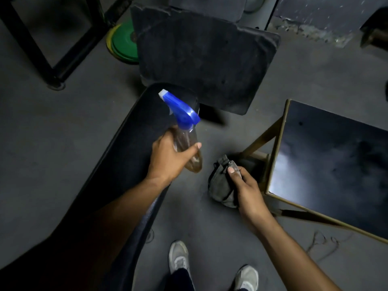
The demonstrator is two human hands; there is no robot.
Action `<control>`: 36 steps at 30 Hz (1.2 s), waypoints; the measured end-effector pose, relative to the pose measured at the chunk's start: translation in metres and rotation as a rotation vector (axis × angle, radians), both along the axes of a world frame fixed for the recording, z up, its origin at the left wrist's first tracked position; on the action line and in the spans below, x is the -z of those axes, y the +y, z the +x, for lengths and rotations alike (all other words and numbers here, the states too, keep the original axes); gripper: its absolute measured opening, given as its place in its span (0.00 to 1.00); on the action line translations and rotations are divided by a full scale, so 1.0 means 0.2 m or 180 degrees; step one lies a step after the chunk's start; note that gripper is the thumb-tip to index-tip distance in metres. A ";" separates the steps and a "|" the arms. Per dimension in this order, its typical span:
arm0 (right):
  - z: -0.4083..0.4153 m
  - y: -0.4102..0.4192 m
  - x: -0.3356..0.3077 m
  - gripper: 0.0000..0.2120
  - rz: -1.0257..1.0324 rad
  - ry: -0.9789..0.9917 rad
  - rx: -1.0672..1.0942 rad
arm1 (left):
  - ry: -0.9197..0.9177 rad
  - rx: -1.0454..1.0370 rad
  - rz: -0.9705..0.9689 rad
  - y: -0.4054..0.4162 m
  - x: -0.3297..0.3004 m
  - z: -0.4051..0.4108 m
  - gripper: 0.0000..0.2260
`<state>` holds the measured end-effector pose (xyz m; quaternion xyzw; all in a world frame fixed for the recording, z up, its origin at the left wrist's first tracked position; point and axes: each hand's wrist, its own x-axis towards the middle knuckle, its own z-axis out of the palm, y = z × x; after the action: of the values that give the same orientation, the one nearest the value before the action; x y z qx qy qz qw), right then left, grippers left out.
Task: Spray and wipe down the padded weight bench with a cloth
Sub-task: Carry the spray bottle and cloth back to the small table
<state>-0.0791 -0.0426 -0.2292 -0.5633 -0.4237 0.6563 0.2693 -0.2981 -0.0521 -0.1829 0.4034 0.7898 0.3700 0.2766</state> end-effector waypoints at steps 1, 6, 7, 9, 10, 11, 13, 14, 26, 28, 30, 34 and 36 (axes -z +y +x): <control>0.06 0.00 -0.02 0.11 0.0008 -0.0004 -0.0006 | -0.0056 0.0055 0.0010 0.00 -0.02 0.07 0.20; 0.40 0.03 -0.18 0.12 0.0135 0.0042 0.0094 | -0.0182 0.0320 0.0299 0.05 -0.15 0.46 0.23; 0.48 0.04 -0.21 0.12 0.0163 0.0073 0.0138 | -0.0211 0.0367 0.0377 0.07 -0.19 0.54 0.23; 0.63 0.06 -0.27 0.14 0.0219 0.0066 0.0303 | -0.0258 0.0473 0.0511 0.13 -0.27 0.70 0.21; 0.71 0.07 -0.30 0.16 0.0262 0.0042 0.0388 | -0.0273 0.0539 0.0558 0.16 -0.31 0.77 0.21; 0.79 0.08 -0.32 0.17 0.0275 0.0016 0.0462 | -0.0289 0.0603 0.0591 0.20 -0.34 0.84 0.22; 0.96 0.09 -0.35 0.18 0.0223 -0.0003 0.0582 | -0.0284 0.0721 0.0604 0.26 -0.38 0.98 0.22; 1.03 0.09 -0.36 0.16 0.0199 -0.0002 0.0646 | -0.0266 0.0775 0.0588 0.29 -0.39 1.04 0.22; 1.55 0.02 -0.26 0.14 -0.0030 -0.0052 0.1027 | -0.0350 0.1028 0.0172 0.40 -0.26 1.43 0.19; 1.58 0.02 -0.24 0.14 -0.0049 -0.0070 0.1005 | -0.0541 0.1022 0.0112 0.40 -0.26 1.44 0.18; 1.60 0.04 -0.24 0.15 -0.0041 -0.0048 0.0896 | -0.0709 0.1105 0.0067 0.40 -0.26 1.44 0.22; 1.59 0.12 -0.27 0.14 0.0100 -0.0252 0.0726 | -0.0846 0.1193 0.0079 0.41 -0.26 1.45 0.29; 1.57 0.19 -0.28 0.13 0.0342 -0.0473 0.0668 | -0.0834 0.1218 0.0077 0.41 -0.26 1.46 0.30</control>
<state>0.2355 -0.0052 -0.1736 -0.6364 -0.4157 0.5573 0.3341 -0.0063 0.0303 -0.1307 0.4976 0.6518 0.3694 0.4371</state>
